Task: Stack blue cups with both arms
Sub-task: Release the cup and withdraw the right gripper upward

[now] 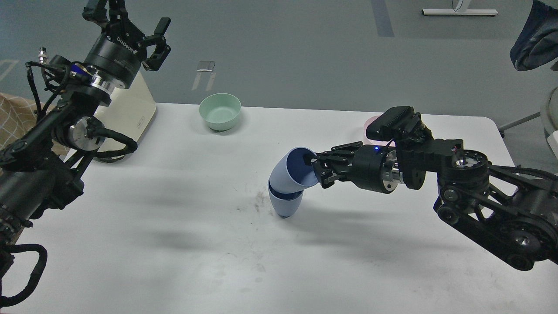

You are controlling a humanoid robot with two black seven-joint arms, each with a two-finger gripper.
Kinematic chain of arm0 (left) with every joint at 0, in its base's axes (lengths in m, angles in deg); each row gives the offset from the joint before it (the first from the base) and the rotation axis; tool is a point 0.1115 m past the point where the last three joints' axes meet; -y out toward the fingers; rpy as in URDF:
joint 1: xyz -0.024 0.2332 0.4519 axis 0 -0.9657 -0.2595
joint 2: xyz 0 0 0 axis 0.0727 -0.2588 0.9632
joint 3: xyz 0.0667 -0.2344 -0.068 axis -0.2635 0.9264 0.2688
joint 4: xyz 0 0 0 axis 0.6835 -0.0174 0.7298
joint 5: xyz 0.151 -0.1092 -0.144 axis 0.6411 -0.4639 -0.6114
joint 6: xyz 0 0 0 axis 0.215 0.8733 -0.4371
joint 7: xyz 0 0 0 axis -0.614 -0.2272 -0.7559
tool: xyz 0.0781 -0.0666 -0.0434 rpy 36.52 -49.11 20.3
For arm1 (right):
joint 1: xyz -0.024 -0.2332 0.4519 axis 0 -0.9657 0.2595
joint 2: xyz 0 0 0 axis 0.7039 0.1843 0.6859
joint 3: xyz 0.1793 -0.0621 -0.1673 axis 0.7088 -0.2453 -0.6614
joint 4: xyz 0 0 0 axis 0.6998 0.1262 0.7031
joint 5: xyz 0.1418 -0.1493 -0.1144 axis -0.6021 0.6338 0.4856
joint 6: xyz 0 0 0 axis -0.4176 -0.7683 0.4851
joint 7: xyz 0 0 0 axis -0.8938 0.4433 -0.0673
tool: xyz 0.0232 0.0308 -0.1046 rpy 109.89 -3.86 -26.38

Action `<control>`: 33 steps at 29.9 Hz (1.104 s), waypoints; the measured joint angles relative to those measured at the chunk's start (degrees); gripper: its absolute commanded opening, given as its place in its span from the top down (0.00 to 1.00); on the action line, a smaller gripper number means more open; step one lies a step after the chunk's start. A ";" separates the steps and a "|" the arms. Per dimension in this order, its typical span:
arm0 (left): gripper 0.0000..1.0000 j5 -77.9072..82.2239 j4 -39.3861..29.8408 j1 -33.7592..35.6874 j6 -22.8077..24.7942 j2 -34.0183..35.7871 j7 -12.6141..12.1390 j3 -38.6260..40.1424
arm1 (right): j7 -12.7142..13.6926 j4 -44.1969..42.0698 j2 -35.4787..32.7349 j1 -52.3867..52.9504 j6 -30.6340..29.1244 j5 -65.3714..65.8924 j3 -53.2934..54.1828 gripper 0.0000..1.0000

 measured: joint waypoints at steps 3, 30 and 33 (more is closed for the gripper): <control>0.02 0.00 0.00 0.00 0.02 0.00 0.00 -0.06 | 0.20 0.00 0.00 0.03 0.00 0.02 -0.08 0.84; 0.02 -0.04 0.18 -0.10 1.03 0.06 0.23 0.17 | -0.53 -4.24 6.14 -0.20 0.00 -2.19 25.81 0.00; 0.02 -0.20 0.18 -0.11 1.52 0.08 0.26 0.41 | -0.67 -6.63 7.05 -0.25 0.00 -5.63 32.68 0.00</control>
